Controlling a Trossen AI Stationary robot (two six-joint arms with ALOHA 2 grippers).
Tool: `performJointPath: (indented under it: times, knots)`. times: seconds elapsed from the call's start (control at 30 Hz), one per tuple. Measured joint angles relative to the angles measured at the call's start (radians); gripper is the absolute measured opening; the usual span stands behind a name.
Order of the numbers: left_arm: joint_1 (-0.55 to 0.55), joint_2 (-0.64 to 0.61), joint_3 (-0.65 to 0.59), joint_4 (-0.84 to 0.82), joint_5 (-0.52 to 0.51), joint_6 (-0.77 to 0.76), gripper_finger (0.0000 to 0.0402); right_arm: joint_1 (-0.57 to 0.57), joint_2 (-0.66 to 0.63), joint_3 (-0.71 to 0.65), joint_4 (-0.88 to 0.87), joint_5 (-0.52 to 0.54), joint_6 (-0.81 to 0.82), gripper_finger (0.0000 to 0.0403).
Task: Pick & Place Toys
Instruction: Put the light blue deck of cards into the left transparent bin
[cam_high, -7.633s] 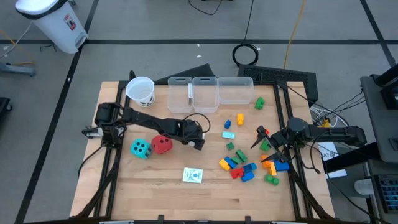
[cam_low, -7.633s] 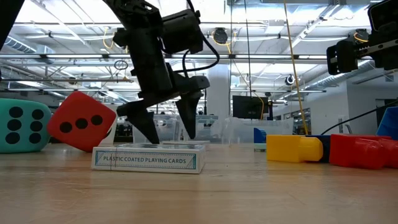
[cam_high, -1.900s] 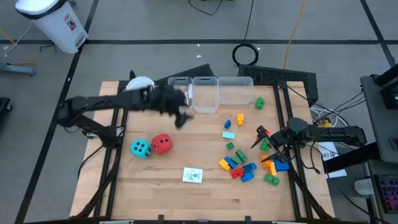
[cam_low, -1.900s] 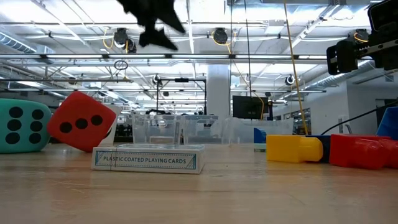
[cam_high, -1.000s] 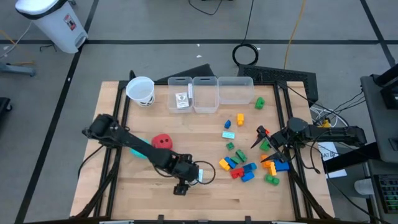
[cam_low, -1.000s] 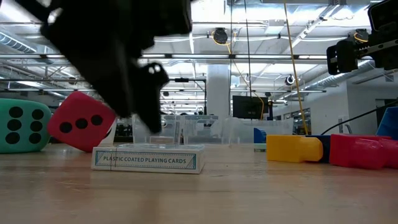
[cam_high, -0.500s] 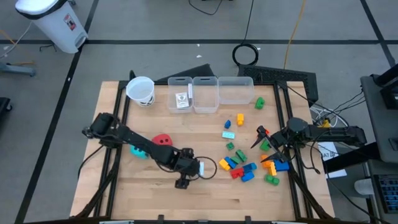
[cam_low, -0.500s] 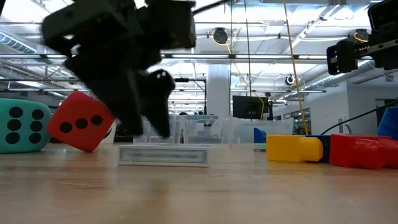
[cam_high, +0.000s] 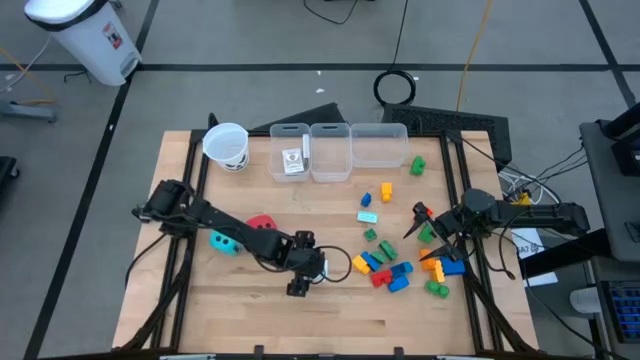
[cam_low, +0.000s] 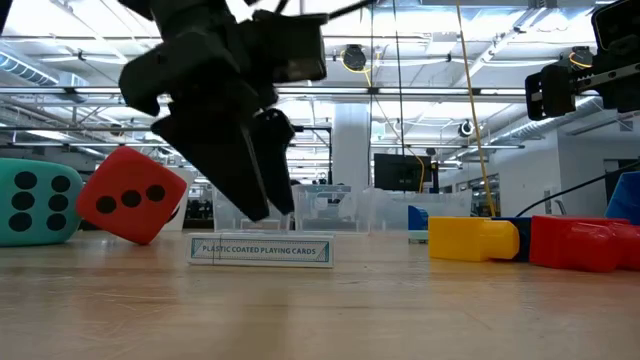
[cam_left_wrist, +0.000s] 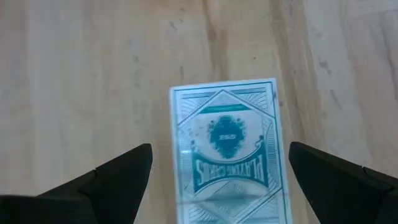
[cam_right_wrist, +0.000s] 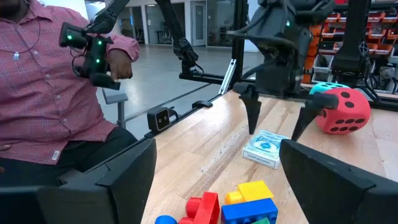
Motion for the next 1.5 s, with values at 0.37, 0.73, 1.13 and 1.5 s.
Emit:
performJointPath:
  times: [0.37, 0.73, 1.13, 1.5]
  knots:
    - [0.005, 0.084, 0.004, 0.017, 0.041, -0.009, 0.0386, 0.0, 0.0, 0.0, 0.0, 0.0, 0.0, 0.0314]
    - [0.009, 0.073, 0.001, 0.028, 0.009, -0.049, 0.0306, 0.0, 0.0, 0.0, -0.001, 0.0, 0.0, 0.0314]
    - [0.151, -0.213, 0.175, -0.218, -0.283, -0.171, 0.0306, 0.0, 0.0, 0.0, 0.0, 0.0, 0.0, 0.0315]
    - [0.599, -0.346, 0.216, -0.305, -0.342, -0.422, 0.0306, 0.0, 0.001, 0.0, 0.0, -0.001, 0.0, 0.0315]
